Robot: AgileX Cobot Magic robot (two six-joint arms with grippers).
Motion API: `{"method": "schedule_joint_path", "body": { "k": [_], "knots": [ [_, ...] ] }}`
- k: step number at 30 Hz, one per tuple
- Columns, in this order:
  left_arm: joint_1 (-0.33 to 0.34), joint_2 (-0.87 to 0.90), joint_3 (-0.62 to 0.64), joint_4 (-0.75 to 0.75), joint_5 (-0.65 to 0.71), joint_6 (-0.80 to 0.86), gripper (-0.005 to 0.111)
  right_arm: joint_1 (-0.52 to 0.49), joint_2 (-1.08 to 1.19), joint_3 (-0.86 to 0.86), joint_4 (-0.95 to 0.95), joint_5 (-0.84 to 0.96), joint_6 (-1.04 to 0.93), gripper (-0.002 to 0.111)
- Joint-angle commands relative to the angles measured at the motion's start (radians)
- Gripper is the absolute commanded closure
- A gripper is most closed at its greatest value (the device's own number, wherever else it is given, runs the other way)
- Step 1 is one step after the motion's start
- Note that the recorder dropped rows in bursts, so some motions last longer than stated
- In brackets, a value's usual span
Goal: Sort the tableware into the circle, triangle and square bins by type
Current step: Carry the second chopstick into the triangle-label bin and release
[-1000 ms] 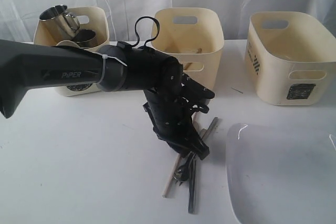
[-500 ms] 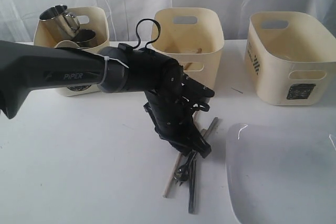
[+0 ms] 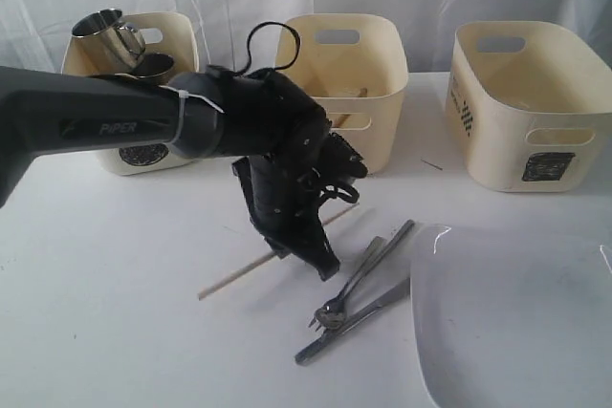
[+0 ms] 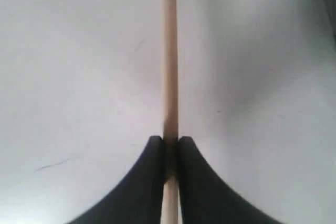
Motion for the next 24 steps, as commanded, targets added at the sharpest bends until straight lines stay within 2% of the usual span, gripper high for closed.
{"method": "schedule_joint_path", "body": {
  "k": [1,2,4,6,8,9,15,24],
  "knots": [
    [0.0,-0.118,0.004,0.097,0.011,-0.078,0.107,0.003,-0.006,0.007,-0.003,-0.009,0.001,0.108],
    [0.0,-0.139,0.004,0.097,-0.016,-0.078,0.107,0.003,-0.006,0.007,-0.003,-0.009,0.001,0.108],
    [0.0,-0.213,0.004,0.081,-0.168,-0.091,0.107,0.003,-0.006,0.007,-0.003,-0.009,0.001,0.108],
    [0.005,-0.273,0.004,0.136,-0.478,-0.162,0.107,0.003,-0.006,0.007,-0.003,-0.009,0.001,0.108],
    [0.015,-0.263,0.002,0.202,-0.706,-0.164,0.107,0.003,-0.006,0.007,-0.003,-0.009,0.001,0.108],
    [0.021,-0.25,-0.003,0.219,-0.747,-0.16,0.107,0.003,-0.006,0.007,-0.003,-0.009,0.001,0.108],
    [0.1,-0.099,-0.16,0.225,-0.924,-0.128,0.107,0.003,-0.006,0.007,-0.003,-0.009,0.001,0.108],
    [0.146,0.043,-0.3,0.214,-0.919,-0.071,0.107,0.003,-0.006,0.007,-0.003,-0.009,0.001,0.108]
  ]
}}
